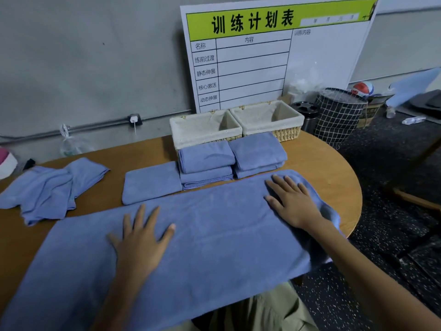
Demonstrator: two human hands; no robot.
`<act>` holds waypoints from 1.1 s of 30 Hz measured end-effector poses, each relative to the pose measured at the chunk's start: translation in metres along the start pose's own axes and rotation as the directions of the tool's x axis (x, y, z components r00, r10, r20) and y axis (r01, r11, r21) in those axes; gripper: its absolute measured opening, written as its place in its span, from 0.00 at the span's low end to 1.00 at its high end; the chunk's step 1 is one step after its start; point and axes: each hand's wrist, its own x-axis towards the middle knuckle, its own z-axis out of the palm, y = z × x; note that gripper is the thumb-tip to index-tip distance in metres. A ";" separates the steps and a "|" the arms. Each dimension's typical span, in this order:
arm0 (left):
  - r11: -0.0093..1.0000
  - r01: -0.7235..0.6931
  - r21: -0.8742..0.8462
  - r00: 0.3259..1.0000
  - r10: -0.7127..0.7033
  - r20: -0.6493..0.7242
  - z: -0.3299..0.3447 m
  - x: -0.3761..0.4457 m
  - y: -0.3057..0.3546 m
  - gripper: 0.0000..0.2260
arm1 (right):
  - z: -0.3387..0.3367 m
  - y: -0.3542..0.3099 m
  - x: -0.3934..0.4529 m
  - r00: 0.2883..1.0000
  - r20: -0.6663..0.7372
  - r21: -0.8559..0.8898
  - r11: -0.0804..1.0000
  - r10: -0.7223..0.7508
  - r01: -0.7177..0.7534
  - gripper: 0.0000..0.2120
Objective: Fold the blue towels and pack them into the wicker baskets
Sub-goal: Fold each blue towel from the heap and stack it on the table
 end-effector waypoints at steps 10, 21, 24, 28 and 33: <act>0.997 0.073 -0.003 0.996 -0.073 0.059 -0.010 -0.009 -0.014 0.35 | -0.001 -0.009 0.004 0.998 0.039 0.023 0.999 -0.042 0.041 0.36; 0.991 0.016 -0.131 0.967 -0.049 -0.251 -0.014 0.018 -0.041 0.23 | 0.004 -0.021 0.014 0.973 -0.221 -0.077 0.996 -0.070 0.055 0.32; 0.991 0.036 -0.127 0.949 -0.074 -0.308 -0.018 0.043 -0.074 0.17 | 0.006 -0.047 0.026 0.927 -0.334 -0.035 0.985 -0.173 0.171 0.23; 0.991 0.048 -0.123 0.958 -0.080 -0.274 -0.014 0.057 -0.097 0.17 | 0.021 -0.066 0.030 0.934 -0.266 -0.013 0.969 -0.240 0.245 0.21; 0.999 -0.043 -0.007 0.953 0.039 -0.299 -0.024 0.065 -0.106 0.12 | 0.016 -0.090 0.043 0.893 -0.306 -0.090 0.944 -0.330 0.318 0.18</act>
